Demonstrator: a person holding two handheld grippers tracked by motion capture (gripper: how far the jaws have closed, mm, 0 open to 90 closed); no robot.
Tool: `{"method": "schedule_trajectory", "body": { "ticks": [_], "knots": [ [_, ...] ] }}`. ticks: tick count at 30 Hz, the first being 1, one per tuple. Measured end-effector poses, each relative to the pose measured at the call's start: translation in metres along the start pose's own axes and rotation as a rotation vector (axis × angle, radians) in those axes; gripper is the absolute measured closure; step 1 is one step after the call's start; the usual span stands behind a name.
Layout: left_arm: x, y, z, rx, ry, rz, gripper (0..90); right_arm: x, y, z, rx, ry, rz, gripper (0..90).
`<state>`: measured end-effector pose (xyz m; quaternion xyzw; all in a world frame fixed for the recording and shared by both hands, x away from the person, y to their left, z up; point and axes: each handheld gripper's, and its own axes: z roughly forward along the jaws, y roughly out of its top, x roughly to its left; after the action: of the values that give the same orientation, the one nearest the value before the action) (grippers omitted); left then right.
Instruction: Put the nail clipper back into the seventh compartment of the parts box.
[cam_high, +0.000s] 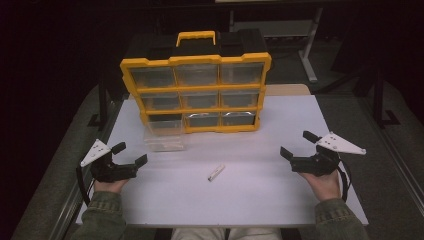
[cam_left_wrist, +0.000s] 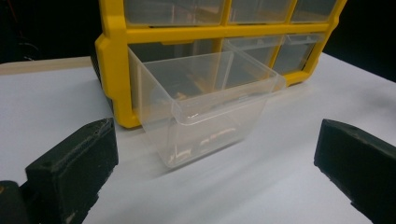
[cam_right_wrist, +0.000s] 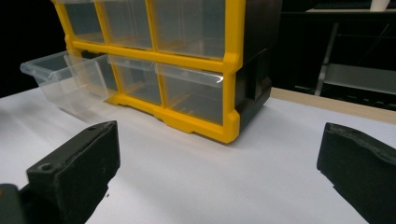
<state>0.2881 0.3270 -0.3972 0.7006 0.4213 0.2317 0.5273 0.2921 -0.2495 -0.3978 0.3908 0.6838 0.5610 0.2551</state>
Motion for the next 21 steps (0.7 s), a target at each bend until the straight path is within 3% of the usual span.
{"method": "schedule_trajectory", "body": {
  "ticks": [4, 7, 10, 21],
  "knots": [
    [-0.001, 0.000, 0.000, 0.000, 0.000, 0.000, 0.0, 0.002, -0.001, 0.002, 0.013, 0.003, -0.013, 0.0],
    [0.001, -0.001, 0.002, -0.004, -0.005, -0.041, 0.0, 0.002, -0.003, 0.002, 0.018, 0.004, -0.002, 0.0],
    [0.001, 0.000, 0.002, -0.001, -0.008, -0.049, 0.0, 0.003, -0.004, 0.002, 0.025, 0.004, 0.005, 0.0],
    [-0.012, 0.011, 0.002, 0.035, -0.038, 0.027, 0.0, 0.002, -0.004, 0.001, 0.020, 0.004, -0.007, 0.0]
  ]
}}
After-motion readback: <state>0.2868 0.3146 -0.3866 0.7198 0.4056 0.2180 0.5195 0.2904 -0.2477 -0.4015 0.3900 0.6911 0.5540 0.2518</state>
